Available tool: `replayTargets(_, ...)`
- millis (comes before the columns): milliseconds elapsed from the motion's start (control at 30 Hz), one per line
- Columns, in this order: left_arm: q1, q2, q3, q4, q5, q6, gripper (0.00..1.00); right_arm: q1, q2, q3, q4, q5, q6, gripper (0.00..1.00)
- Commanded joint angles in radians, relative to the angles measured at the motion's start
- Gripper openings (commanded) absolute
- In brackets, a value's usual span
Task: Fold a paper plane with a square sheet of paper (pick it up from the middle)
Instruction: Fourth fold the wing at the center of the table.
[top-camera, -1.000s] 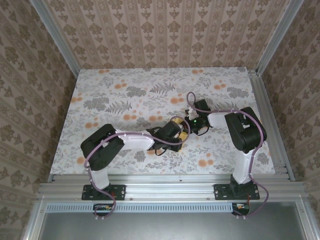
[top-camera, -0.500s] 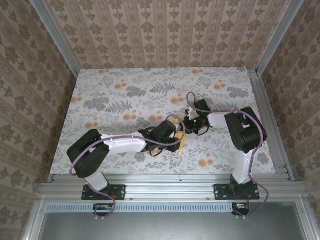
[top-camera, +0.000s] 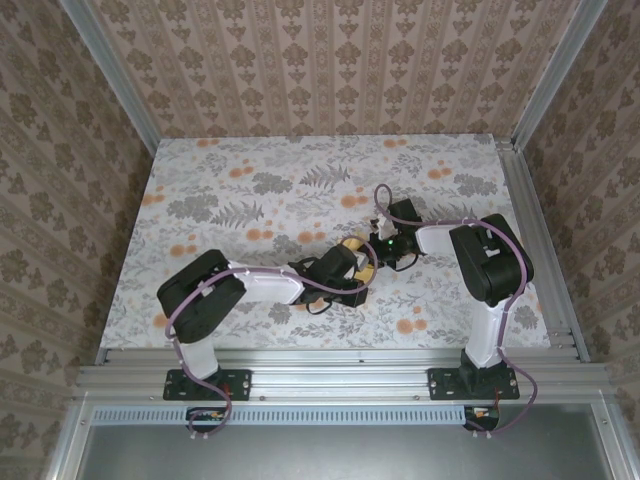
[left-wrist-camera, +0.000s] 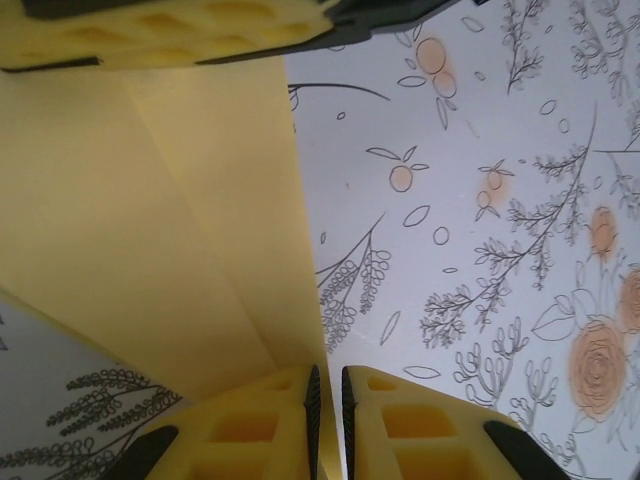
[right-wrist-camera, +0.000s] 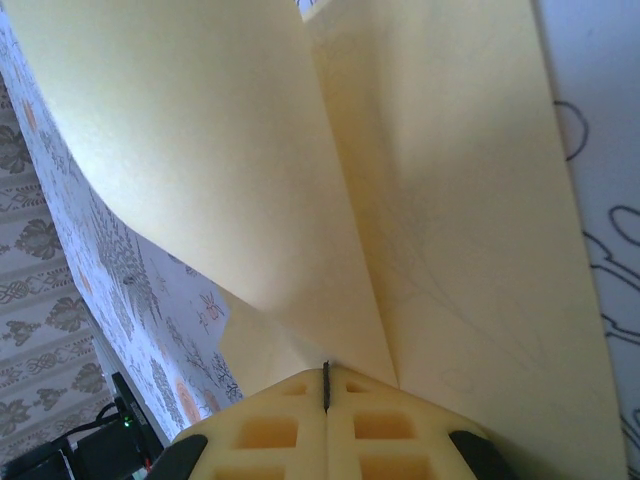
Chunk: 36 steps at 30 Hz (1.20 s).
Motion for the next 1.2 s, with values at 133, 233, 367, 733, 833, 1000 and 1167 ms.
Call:
replayTargets(133,0.007,-0.002,-0.027,0.008,0.020,0.020,0.17,-0.007,0.032,-0.031,-0.097,0.079,-0.005,0.06)
replayTargets(233,0.004,-0.028,-0.073,0.013,0.024,0.000,0.16,-0.008,0.040,-0.023,-0.107,0.087,-0.015,0.06)
replayTargets(367,-0.010,-0.052,-0.113,-0.008,0.026,-0.016,0.17,-0.008,0.049,-0.013,-0.122,0.102,-0.028,0.06)
replayTargets(733,-0.050,-0.103,-0.198,-0.010,0.040,-0.083,0.16,-0.008,0.060,-0.005,-0.144,0.123,-0.048,0.06)
replayTargets(833,-0.054,-0.135,-0.201,-0.034,0.054,-0.085,0.16,-0.008,0.055,-0.008,-0.140,0.120,-0.045,0.06)
replayTargets(1000,-0.019,-0.219,-0.174,-0.037,0.062,-0.064,0.16,-0.008,0.041,-0.025,-0.120,0.107,-0.026,0.06)
replayTargets(1167,0.036,-0.257,-0.115,0.035,0.019,-0.042,0.16,-0.002,0.032,-0.036,-0.085,0.081,0.008,0.06)
